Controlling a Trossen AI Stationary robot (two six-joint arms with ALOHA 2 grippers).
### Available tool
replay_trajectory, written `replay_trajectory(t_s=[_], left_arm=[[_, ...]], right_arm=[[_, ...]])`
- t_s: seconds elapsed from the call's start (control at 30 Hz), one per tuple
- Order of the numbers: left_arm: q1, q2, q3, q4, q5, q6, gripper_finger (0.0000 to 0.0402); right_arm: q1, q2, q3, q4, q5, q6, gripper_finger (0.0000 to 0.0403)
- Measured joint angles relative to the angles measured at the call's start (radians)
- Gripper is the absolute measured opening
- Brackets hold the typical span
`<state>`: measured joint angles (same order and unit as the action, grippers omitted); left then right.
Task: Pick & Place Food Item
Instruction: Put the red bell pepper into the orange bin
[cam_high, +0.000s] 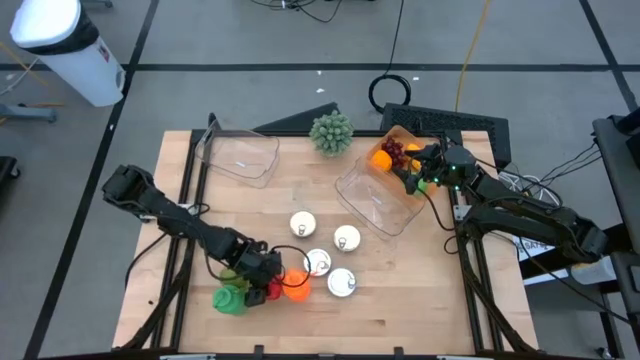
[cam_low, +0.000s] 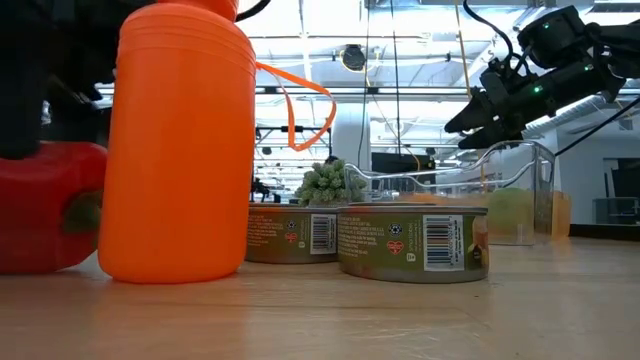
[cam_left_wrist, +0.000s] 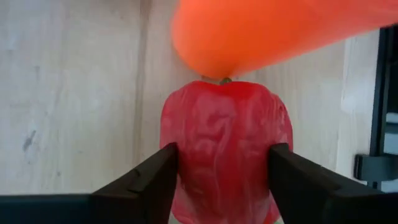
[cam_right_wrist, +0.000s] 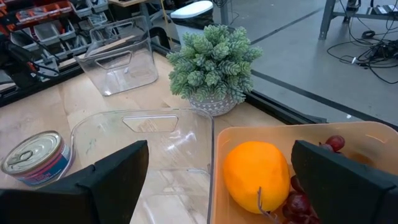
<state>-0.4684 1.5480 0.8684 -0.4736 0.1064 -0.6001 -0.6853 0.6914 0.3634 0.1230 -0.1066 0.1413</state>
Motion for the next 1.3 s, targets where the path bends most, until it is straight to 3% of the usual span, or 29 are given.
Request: replay_trajectory(t_s=[0.47, 0.57, 0.67, 0.77, 0.83, 0.93, 1.0, 1.13, 1.3], left_arm=[[0.046, -0.277, 0.004, -0.279, -0.307, -0.004, 0.0217], [0.047, -0.348, 0.004, -0.278, -0.460, 0.046, 0.0217], [0.048, -0.405, 0.004, -0.220, -0.704, 0.154, 0.0217], [0.051, -0.437, -0.005, -0.092, -0.926, 0.312, 0.0217], [0.071, -0.441, -0.021, 0.041, -0.998, 0.446, 0.0217], [0.133, -0.423, -0.062, 0.303, -0.969, 0.653, 0.0217], [0.189, -0.397, -0.092, 0.506, -0.877, 0.757, 0.0217], [0.297, -0.331, -0.124, 0.826, -0.680, 0.861, 0.0217], [0.413, -0.213, -0.128, 1.076, -0.480, 0.951, 0.0218]], right_arm=[[0.000, 0.000, -0.001, -0.005, -0.003, 0.003, 0.0377], [0.000, 0.000, -0.001, -0.005, -0.003, 0.003, 0.0377], [0.000, 0.000, -0.001, 0.004, -0.003, 0.001, 0.0377], [0.002, 0.000, -0.001, 0.046, -0.014, 0.004, 0.0377], [0.011, 0.000, -0.001, 0.077, -0.050, 0.004, 0.0377], [0.041, 0.000, -0.001, 0.130, -0.083, -0.003, 0.0377], [0.066, 0.000, -0.001, 0.143, -0.083, -0.031, 0.0377], [0.116, 0.000, -0.001, 0.153, -0.081, -0.080, 0.0377], [0.173, 0.003, -0.001, 0.176, -0.080, -0.076, 0.0377]])
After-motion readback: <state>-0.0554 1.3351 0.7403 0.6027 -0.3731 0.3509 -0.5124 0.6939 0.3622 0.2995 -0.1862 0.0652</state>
